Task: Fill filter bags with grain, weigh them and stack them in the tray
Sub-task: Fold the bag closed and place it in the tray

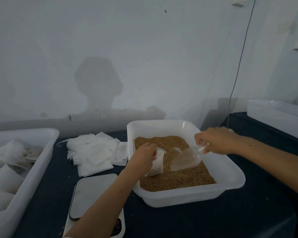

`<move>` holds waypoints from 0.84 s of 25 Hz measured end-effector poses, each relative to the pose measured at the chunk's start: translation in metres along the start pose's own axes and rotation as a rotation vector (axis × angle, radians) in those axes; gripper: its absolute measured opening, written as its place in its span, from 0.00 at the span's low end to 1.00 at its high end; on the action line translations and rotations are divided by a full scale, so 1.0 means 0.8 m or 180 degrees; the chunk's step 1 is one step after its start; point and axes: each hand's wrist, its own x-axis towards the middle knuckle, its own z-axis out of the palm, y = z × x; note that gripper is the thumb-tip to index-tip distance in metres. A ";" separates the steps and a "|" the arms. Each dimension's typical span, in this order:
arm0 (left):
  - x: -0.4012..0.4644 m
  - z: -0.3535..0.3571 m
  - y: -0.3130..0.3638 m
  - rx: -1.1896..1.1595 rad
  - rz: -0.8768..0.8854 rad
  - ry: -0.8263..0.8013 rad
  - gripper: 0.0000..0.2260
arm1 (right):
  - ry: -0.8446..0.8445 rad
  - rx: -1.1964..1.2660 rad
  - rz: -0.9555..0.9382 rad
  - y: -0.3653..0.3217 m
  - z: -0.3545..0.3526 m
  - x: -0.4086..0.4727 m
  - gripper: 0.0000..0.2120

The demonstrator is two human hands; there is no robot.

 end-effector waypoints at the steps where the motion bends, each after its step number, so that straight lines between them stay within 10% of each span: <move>1: 0.000 -0.001 0.001 -0.0031 -0.0036 0.0034 0.04 | -0.0062 0.0157 -0.0028 -0.004 0.012 0.001 0.10; 10: 0.000 -0.007 -0.003 -0.0389 -0.0304 0.0373 0.07 | -0.0030 0.1065 -0.0346 -0.037 0.084 0.019 0.06; 17: -0.006 -0.039 -0.010 -0.2696 -0.0715 0.1357 0.08 | -0.0011 0.1562 -0.0404 -0.041 0.122 0.031 0.09; 21: -0.018 -0.081 -0.019 -0.2791 -0.0582 0.1584 0.09 | 0.0019 0.1513 -0.0320 -0.050 0.121 0.031 0.07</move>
